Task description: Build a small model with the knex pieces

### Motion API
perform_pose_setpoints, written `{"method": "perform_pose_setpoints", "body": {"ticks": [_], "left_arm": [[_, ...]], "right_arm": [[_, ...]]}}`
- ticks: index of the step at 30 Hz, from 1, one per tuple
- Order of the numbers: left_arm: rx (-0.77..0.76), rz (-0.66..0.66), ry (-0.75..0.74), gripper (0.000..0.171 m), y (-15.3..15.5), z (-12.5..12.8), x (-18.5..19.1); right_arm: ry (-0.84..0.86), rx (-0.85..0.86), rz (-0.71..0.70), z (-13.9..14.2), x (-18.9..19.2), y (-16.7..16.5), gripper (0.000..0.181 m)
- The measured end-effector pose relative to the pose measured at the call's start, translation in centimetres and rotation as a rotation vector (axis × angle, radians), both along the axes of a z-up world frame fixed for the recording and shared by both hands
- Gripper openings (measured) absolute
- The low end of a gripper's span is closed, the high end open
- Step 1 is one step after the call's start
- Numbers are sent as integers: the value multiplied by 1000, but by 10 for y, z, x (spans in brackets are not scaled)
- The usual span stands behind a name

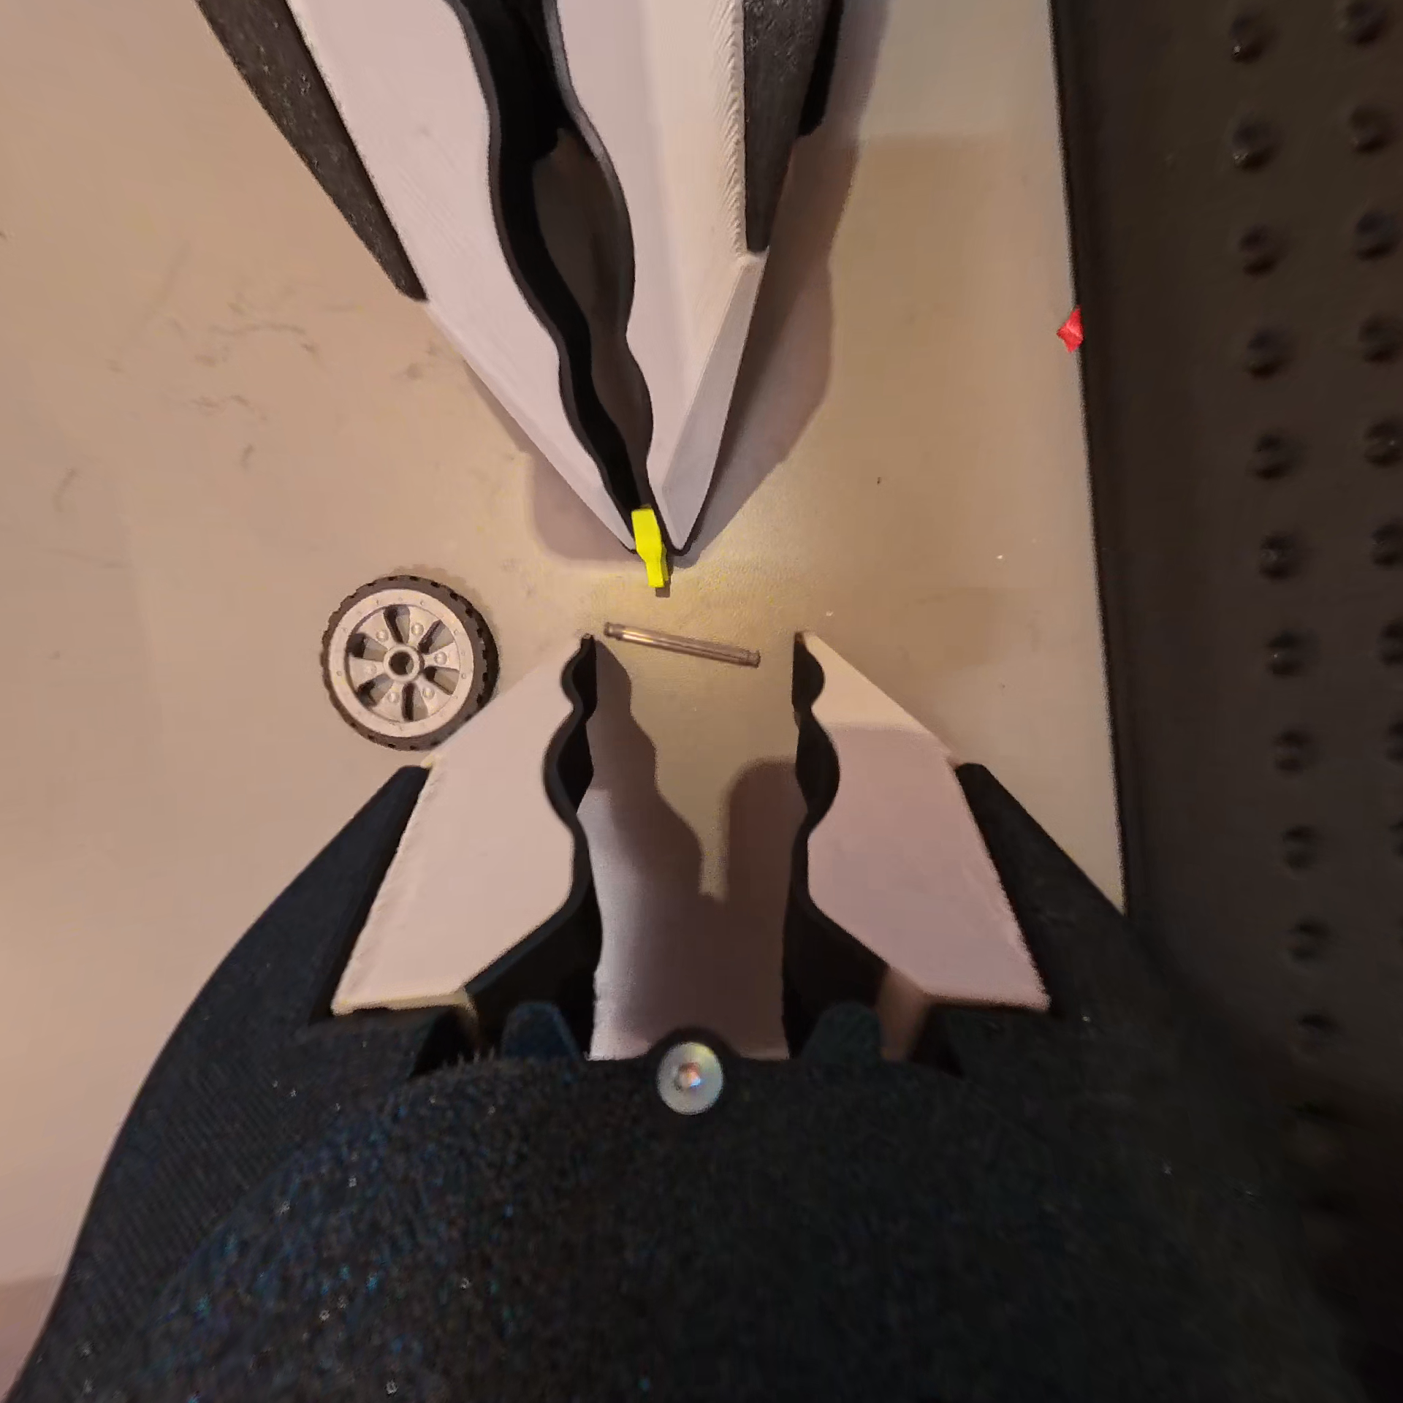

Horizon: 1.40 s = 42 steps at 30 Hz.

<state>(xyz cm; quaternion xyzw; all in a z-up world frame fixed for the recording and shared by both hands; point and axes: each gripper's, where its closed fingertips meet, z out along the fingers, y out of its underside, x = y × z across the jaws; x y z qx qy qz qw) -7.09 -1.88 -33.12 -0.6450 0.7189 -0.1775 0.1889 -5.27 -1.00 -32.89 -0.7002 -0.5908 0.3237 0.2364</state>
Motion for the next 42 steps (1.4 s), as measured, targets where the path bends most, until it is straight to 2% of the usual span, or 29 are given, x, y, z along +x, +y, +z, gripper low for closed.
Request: {"method": "perform_pose_setpoints", "body": {"ticks": [6,15,21,23,32,42], "left_arm": [[-10,-73,50,47,-2,-2,4],[-30,-43,29,35,2,-1,4],[-40,-38,39,59,-1,2,-5],[-30,-51,47,60,2,3,-5],[-25,-137,89,44,2,-2,-2],[-7,-154,73,39,0,-1,-1]], "right_arm": [[0,-2,6,0,0,-1,6],[7,-8,13,1,0,-2,6],[15,-14,18,2,0,-2,6],[15,-14,20,2,0,-3,6],[16,-15,23,2,0,-3,6],[21,-20,28,3,0,-4,6]]}}
